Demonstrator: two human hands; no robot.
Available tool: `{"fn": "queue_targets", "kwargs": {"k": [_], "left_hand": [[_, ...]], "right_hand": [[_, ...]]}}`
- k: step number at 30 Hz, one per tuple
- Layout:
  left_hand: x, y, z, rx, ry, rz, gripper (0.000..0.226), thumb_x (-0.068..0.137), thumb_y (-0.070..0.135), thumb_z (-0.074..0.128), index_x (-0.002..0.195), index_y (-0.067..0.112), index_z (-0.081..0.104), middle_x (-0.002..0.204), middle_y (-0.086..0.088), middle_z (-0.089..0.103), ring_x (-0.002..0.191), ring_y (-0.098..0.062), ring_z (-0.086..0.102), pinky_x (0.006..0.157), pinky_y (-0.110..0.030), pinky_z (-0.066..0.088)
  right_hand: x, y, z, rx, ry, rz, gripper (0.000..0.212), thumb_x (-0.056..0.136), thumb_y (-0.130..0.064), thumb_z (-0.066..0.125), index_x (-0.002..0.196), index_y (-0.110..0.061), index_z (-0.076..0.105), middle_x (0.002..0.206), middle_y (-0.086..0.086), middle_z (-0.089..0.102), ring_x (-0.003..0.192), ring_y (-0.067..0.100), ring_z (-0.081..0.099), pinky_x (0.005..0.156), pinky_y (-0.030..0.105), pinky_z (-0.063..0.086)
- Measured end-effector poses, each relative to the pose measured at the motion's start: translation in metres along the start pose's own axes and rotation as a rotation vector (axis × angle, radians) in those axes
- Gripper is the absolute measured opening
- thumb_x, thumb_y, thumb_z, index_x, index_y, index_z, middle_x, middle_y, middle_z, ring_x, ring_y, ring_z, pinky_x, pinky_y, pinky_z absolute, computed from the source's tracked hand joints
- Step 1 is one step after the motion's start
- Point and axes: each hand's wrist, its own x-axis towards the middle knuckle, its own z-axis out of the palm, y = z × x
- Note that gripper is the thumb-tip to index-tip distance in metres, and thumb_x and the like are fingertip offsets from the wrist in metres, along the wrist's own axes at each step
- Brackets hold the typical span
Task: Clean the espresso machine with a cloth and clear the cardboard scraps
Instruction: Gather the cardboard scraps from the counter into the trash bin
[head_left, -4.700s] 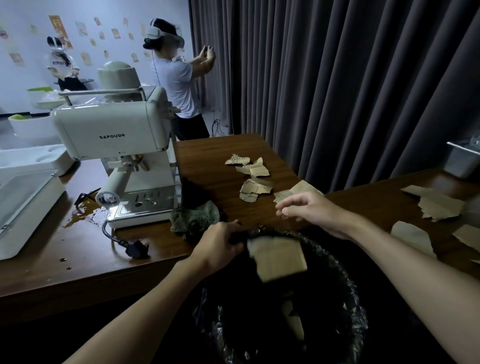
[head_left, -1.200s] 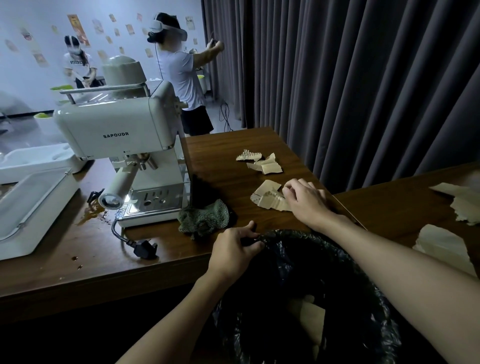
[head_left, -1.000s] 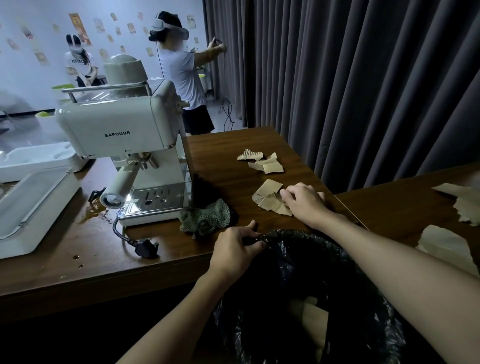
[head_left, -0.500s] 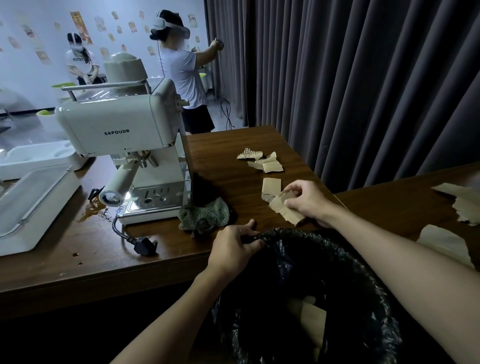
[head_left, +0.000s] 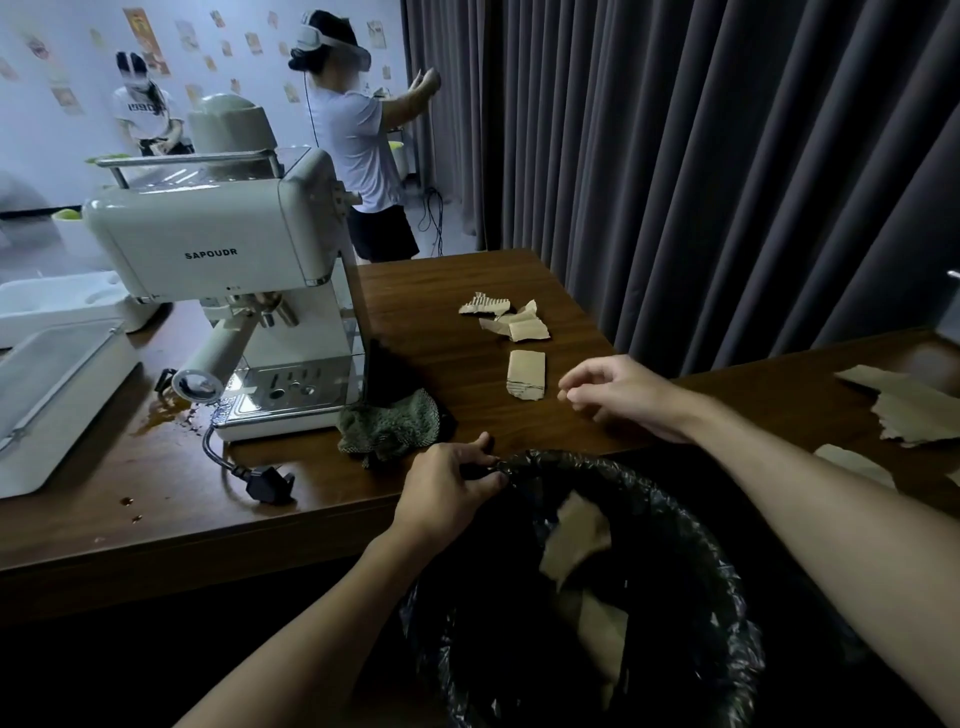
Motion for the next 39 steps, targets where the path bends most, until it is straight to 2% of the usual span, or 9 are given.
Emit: {"fn": "queue_targets", "kwargs": {"k": [4,8,12,19,27,33,35,37,39], "left_hand": [[0.000,0.000,-0.001,0.001,-0.005,0.006,0.028,0.085,0.025,0.079,0.112,0.019,0.078,0.143,0.008,0.057,0.122,-0.005,0.059,0.100,-0.028,0.052],[0.000,-0.001,-0.001,-0.003,0.008,0.017,0.030,0.084,0.024,0.080,0.114,0.017,0.077,0.141,0.007,0.058,0.123,-0.005,0.058,0.102,-0.028,0.050],[0.001,-0.002,0.000,-0.004,0.015,0.023,0.032,0.084,0.024,0.080,0.114,0.015,0.077,0.142,0.007,0.058,0.125,-0.005,0.057,0.102,-0.024,0.048],[0.002,-0.003,0.000,0.005,0.009,0.026,0.033,0.084,0.025,0.079,0.115,0.017,0.076,0.142,0.007,0.058,0.126,-0.005,0.057,0.102,-0.024,0.048],[0.001,-0.002,0.000,-0.022,0.000,0.009,0.032,0.085,0.023,0.079,0.116,0.016,0.076,0.143,0.007,0.057,0.127,-0.007,0.056,0.105,-0.029,0.049],[0.000,-0.001,-0.001,-0.014,0.000,0.012,0.030,0.085,0.023,0.079,0.114,0.016,0.077,0.143,0.006,0.057,0.127,-0.007,0.056,0.105,-0.030,0.049],[0.000,0.000,-0.001,-0.011,-0.002,0.014,0.030,0.085,0.023,0.079,0.115,0.016,0.077,0.143,0.006,0.057,0.128,-0.008,0.056,0.105,-0.030,0.049],[0.000,-0.001,-0.001,-0.007,-0.005,0.014,0.032,0.085,0.023,0.079,0.116,0.015,0.076,0.144,0.006,0.056,0.129,-0.009,0.056,0.105,-0.031,0.049],[0.000,-0.001,0.000,-0.008,-0.010,0.010,0.033,0.086,0.023,0.079,0.117,0.014,0.075,0.145,0.005,0.056,0.128,-0.009,0.056,0.104,-0.030,0.050]], "right_hand": [[0.016,-0.001,0.023,-0.149,0.006,-0.071,0.057,0.090,-0.011,0.060,0.144,-0.019,0.043,0.142,-0.003,0.050,0.133,0.015,0.043,0.106,0.027,0.035],[0.029,0.005,0.036,-0.397,-0.011,-0.033,0.066,0.089,-0.021,0.053,0.149,-0.032,0.030,0.146,-0.011,0.046,0.140,0.017,0.033,0.116,0.048,0.019],[0.032,0.012,0.034,-0.336,0.143,-0.081,0.040,0.092,-0.022,0.050,0.131,-0.034,0.052,0.114,-0.014,0.060,0.123,0.018,0.046,0.111,0.048,0.028],[0.028,0.013,0.033,-0.544,0.144,-0.102,0.024,0.094,-0.045,0.053,0.104,-0.030,0.069,0.126,-0.006,0.051,0.127,0.020,0.036,0.106,0.048,0.023],[0.031,0.012,0.042,-0.579,0.230,-0.075,0.023,0.087,-0.047,0.063,0.083,-0.025,0.061,0.119,-0.003,0.053,0.120,0.020,0.041,0.098,0.043,0.026],[0.033,0.006,0.039,-0.345,0.183,0.031,0.052,0.078,-0.026,0.076,0.116,-0.028,0.040,0.112,-0.003,0.051,0.108,0.017,0.045,0.095,0.040,0.037],[0.031,0.001,0.037,-0.160,0.196,0.054,0.058,0.078,-0.010,0.072,0.123,-0.022,0.038,0.107,0.002,0.050,0.097,0.017,0.051,0.078,0.031,0.045],[0.029,0.002,0.032,-0.061,0.236,0.047,0.050,0.079,-0.003,0.066,0.122,-0.019,0.045,0.100,0.003,0.052,0.086,0.015,0.053,0.064,0.025,0.044],[0.026,0.003,0.025,-0.040,0.255,0.045,0.033,0.083,-0.004,0.062,0.112,-0.018,0.054,0.101,0.003,0.056,0.088,0.014,0.056,0.068,0.028,0.050]]}}
